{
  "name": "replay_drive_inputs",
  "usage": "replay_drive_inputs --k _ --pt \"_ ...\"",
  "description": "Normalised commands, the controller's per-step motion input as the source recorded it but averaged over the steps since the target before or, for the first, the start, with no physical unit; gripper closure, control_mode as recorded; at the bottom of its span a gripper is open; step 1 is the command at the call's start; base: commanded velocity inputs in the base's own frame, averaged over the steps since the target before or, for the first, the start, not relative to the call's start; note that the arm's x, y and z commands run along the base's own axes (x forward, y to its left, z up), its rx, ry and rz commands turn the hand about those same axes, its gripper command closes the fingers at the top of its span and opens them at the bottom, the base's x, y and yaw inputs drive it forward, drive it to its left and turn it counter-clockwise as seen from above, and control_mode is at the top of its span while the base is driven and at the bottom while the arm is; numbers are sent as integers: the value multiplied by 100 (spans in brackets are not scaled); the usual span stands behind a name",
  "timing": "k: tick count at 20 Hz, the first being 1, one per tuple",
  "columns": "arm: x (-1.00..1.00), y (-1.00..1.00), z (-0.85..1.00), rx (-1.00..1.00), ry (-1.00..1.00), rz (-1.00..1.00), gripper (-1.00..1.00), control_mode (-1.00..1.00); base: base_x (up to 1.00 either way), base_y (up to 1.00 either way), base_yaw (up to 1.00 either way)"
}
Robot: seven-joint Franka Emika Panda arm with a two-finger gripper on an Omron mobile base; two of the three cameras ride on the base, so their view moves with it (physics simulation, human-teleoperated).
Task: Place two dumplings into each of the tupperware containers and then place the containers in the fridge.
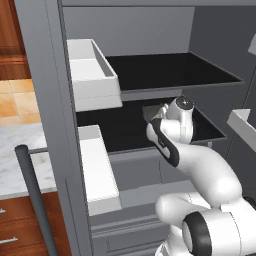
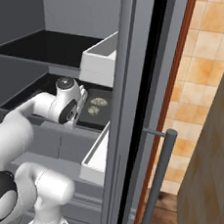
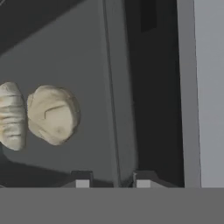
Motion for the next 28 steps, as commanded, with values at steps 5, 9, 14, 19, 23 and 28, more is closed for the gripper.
replay_drive_inputs --k 5,9,14,19,23,28 --pt "-5 0 0 0 -22 0 -100 -100 0 0 0" --pt "-29 0 1 0 -31 0 -100 -100 0 0 0" --pt "-51 0 39 -2 -9 0 -100 -100 0 0 0" --pt "-60 0 72 -6 1 0 -100 -100 0 0 0" --pt "-89 0 69 -4 8 0 -100 -100 0 0 0" --pt "-97 0 62 0 10 2 -100 -100 0 0 0"
